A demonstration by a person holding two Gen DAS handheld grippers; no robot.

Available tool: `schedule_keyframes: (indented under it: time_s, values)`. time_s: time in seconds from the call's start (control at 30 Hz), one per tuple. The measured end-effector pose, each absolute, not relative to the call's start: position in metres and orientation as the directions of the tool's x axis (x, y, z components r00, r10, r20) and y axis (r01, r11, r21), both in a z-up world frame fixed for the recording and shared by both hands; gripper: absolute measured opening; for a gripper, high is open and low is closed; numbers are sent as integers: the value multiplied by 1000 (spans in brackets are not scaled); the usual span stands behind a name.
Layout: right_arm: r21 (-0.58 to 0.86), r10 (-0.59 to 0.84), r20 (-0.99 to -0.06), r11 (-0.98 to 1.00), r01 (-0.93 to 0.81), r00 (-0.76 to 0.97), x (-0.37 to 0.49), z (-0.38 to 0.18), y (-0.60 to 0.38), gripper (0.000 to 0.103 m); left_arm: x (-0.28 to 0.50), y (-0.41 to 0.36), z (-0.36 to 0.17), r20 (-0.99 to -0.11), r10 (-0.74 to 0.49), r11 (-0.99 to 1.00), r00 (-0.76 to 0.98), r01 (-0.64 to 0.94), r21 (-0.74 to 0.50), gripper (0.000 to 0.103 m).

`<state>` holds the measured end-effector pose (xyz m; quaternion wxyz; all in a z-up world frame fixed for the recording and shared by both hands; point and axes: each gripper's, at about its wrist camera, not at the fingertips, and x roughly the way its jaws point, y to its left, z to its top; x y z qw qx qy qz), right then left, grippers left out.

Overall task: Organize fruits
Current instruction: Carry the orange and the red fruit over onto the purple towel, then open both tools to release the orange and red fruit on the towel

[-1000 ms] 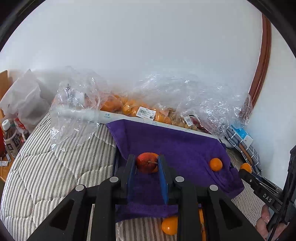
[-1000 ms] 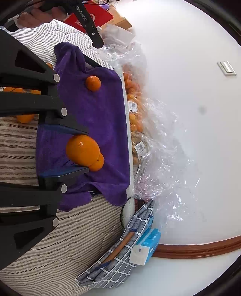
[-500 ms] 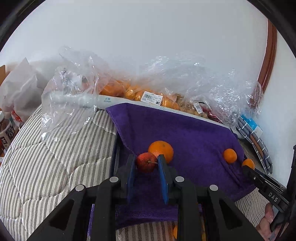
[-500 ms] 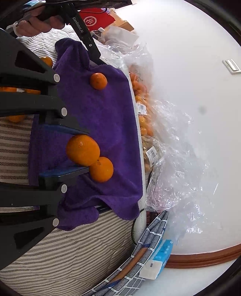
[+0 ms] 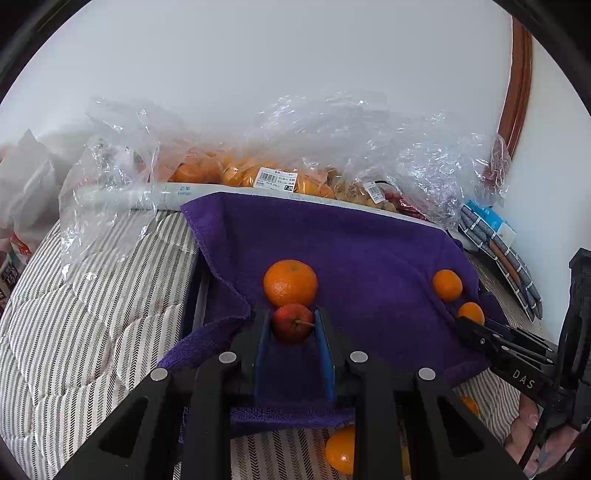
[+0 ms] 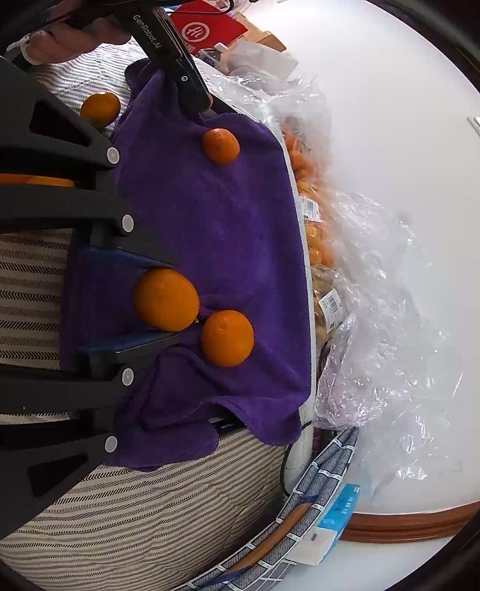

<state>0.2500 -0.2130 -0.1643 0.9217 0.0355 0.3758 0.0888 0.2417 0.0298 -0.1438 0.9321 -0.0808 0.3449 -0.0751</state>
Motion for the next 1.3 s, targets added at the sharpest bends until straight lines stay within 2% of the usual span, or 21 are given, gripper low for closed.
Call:
schedule_keyframes:
  time_s: [0.47, 0.53, 0.6, 0.67, 0.77, 0.93, 1.07, 1.3]
  values:
    - [136, 190, -683, 982, -133, 705, 250, -165, -214, 34, 246, 30, -148, -648, -192, 976, 737, 75, -203, 23]
    - [141, 195, -679, 981, -134, 708, 249, -165, -215, 38, 245, 30, -149, -648, -195, 976, 736, 79, -204, 23]
    - [149, 198, -672, 980, -132, 713, 248, -164, -216, 47, 245, 30, -149, -650, -194, 976, 734, 79, -202, 23]
    - [157, 199, -663, 979, -126, 722, 247, -162, -218, 48, 245, 29, -149, -651, -197, 976, 733, 81, -204, 23]
    - [164, 195, -649, 980, -115, 736, 244, -160, -220, 56, 244, 29, -148, -647, -201, 975, 736, 86, -205, 23]
    - [144, 175, -631, 984, -108, 756, 240, -157, -218, 58, 243, 29, -147, -643, -207, 973, 737, 88, -213, 24]
    - [122, 165, -620, 986, -114, 767, 236, -155, -215, 58, 240, 31, -143, -627, -207, 971, 751, 81, -224, 28]
    - [160, 190, -595, 980, -117, 781, 231, -152, -220, 58, 233, 30, -135, -596, -195, 974, 779, 81, -214, 31]
